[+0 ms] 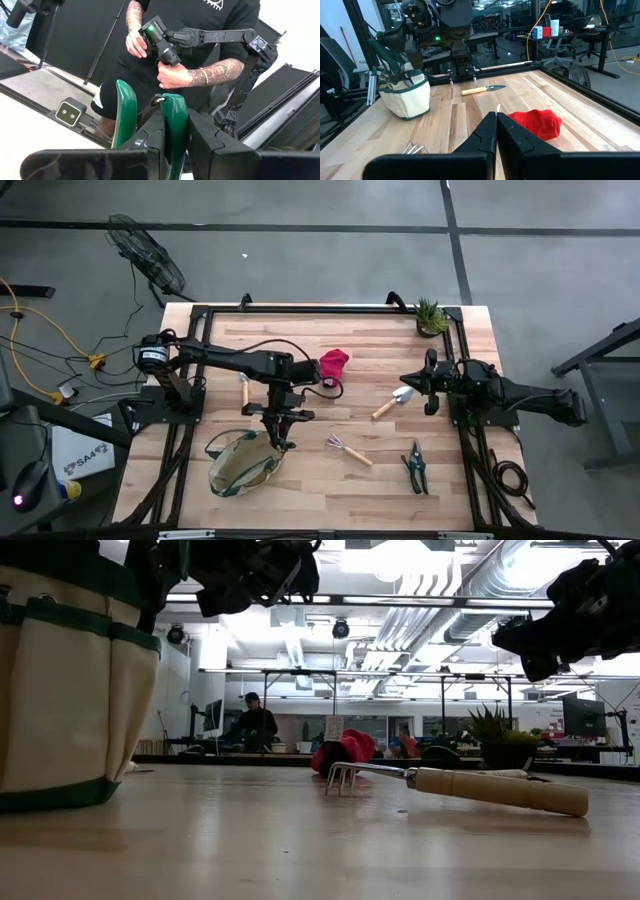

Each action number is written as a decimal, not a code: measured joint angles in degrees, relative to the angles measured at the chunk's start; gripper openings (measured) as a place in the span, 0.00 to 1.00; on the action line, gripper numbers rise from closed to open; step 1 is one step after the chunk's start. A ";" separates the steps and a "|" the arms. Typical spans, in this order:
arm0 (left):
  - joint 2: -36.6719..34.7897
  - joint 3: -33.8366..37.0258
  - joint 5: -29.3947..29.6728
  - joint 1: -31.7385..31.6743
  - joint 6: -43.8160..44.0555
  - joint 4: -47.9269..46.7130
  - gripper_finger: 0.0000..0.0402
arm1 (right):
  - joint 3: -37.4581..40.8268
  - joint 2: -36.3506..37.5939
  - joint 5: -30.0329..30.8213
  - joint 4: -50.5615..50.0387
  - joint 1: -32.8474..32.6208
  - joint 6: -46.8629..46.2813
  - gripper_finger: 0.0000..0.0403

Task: Pick & Place Garden tools in Gardening bag
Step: Put the left shear scissor into the gardening bag

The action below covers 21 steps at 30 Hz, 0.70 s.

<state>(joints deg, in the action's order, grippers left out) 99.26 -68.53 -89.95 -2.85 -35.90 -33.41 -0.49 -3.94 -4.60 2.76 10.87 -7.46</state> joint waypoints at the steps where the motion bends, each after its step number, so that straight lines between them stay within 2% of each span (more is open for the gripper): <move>1: 0.00 0.00 0.00 0.02 0.06 -0.03 0.11 | 0.00 -0.01 0.00 0.00 0.00 0.01 0.01; 4: 0.00 0.00 0.09 0.02 0.15 -0.13 0.11 | 0.01 0.00 0.00 0.00 0.00 0.00 0.01; 9: 0.01 0.00 0.60 0.02 1.70 -0.14 0.23 | 0.01 -0.01 0.00 0.00 0.01 0.01 0.01; 13: 0.02 0.00 0.77 0.02 1.70 -0.13 0.26 | 0.02 -0.01 0.00 0.00 0.00 0.01 0.01; 17: 0.02 0.00 0.73 0.02 1.66 -0.13 0.21 | 0.01 0.01 0.00 0.00 0.02 0.02 0.01; 21: 0.02 0.00 0.72 0.02 1.64 -0.13 0.10 | 0.02 -0.01 0.00 0.00 0.02 0.00 0.01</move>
<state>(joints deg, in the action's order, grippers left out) 99.29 -68.53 -89.23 -2.83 -34.26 -33.54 -0.47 -3.95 -4.60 2.76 10.89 -7.46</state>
